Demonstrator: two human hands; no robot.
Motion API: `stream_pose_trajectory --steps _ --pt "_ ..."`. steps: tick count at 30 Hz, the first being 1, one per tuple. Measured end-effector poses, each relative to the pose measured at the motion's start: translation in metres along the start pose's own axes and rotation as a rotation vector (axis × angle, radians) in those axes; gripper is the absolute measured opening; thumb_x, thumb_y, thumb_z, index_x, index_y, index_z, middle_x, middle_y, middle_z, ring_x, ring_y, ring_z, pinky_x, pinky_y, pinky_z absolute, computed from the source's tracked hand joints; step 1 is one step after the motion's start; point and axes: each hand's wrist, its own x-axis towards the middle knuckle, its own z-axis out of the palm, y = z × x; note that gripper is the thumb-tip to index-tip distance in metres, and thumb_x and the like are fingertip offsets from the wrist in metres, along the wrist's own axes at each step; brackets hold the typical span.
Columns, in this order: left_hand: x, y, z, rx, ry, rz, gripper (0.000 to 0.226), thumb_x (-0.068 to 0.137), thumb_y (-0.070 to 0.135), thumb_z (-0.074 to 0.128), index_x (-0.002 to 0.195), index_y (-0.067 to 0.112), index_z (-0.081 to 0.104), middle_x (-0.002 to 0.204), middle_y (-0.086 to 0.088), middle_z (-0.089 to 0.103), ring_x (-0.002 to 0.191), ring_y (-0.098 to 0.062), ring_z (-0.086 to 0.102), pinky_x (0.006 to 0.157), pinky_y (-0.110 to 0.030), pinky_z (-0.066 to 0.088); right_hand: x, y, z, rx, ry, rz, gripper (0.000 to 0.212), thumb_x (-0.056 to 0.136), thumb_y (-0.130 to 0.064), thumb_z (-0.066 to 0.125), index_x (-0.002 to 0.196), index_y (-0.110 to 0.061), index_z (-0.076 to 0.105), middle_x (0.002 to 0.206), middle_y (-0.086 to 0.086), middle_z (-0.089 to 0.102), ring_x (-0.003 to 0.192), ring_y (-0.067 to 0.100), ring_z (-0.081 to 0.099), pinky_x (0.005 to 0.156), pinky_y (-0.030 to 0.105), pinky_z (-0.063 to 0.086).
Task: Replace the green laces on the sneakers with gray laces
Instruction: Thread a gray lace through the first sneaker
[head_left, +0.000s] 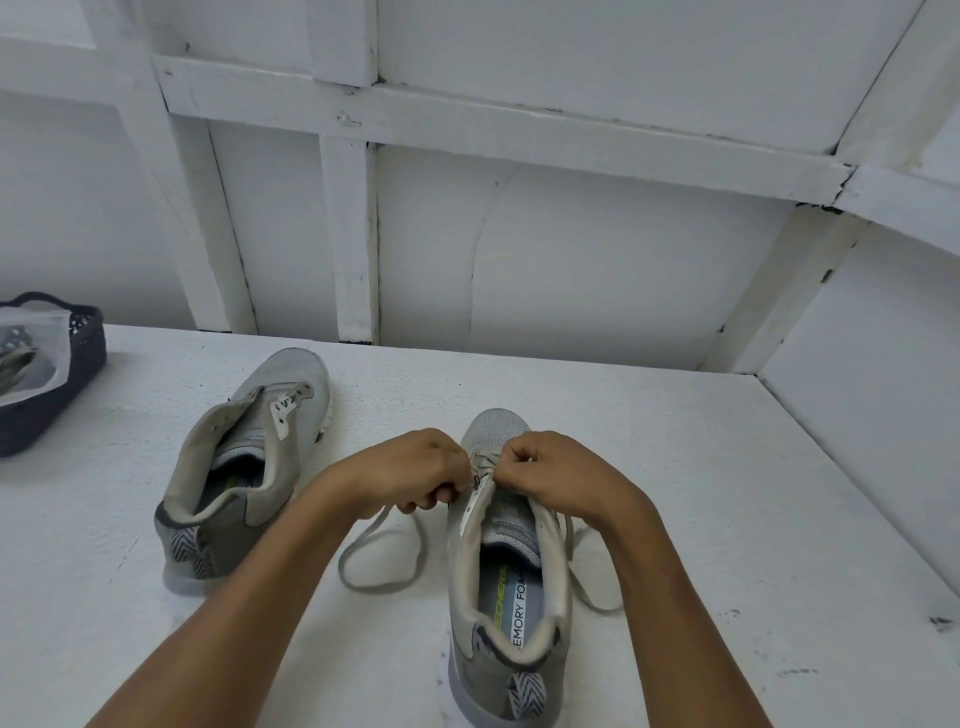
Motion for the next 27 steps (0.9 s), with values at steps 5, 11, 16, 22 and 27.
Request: stream_pose_trajectory --steps 5,11,16,22,27 --pt "0.005 0.003 0.008 -0.021 0.083 -0.069 0.027 0.085 0.013 0.051 0.058 0.016 0.046 0.054 0.000 0.041 0.045 -0.013 0.027 0.043 -0.020 0.017 -0.004 0.002 -0.003 -0.018 0.078 0.035 0.019 0.083 -0.024 0.067 0.067 -0.018 0.059 0.072 -0.002 0.060 0.068 0.011 0.052 0.064 0.029 0.040" --pt "0.000 -0.013 -0.003 0.174 0.164 -0.110 0.027 0.090 0.016 0.058 0.063 0.011 0.060 0.058 -0.002 0.056 0.047 -0.015 0.048 0.044 -0.022 0.041 -0.015 0.015 -0.004 0.167 0.205 0.103 0.013 0.080 -0.025 0.073 0.086 -0.019 0.063 0.078 -0.007 0.061 0.070 0.008 0.055 0.068 0.028 0.044" --pt "-0.004 -0.027 -0.005 0.467 0.255 -0.136 0.024 0.091 0.024 0.060 0.070 0.012 0.056 0.070 -0.006 0.062 0.062 -0.020 0.058 0.056 -0.028 0.049 -0.024 0.018 -0.001 0.289 0.203 0.114 0.017 0.082 -0.030 0.075 0.087 -0.018 0.064 0.077 -0.007 0.059 0.071 0.008 0.054 0.070 0.028 0.046" --pt "0.004 -0.041 0.000 0.812 0.434 -0.201 0.042 0.093 0.046 0.051 0.066 0.015 0.042 0.068 0.000 0.049 0.065 -0.018 0.047 0.056 -0.030 0.033 -0.046 0.015 -0.012 0.356 0.169 0.115 0.028 0.081 -0.034 0.079 0.089 -0.012 0.065 0.077 -0.006 0.059 0.067 0.004 0.050 0.052 0.011 0.037" --pt "0.014 -0.035 0.007 0.812 0.463 -0.210 0.021 0.093 0.035 0.051 0.083 0.016 0.048 0.084 0.000 0.052 0.083 -0.025 0.052 0.065 -0.031 0.038 -0.055 0.017 -0.008 0.362 0.205 0.133 0.029 0.083 -0.036 0.076 0.085 -0.009 0.065 0.078 -0.003 0.057 0.067 0.007 0.048 0.057 0.018 0.037"
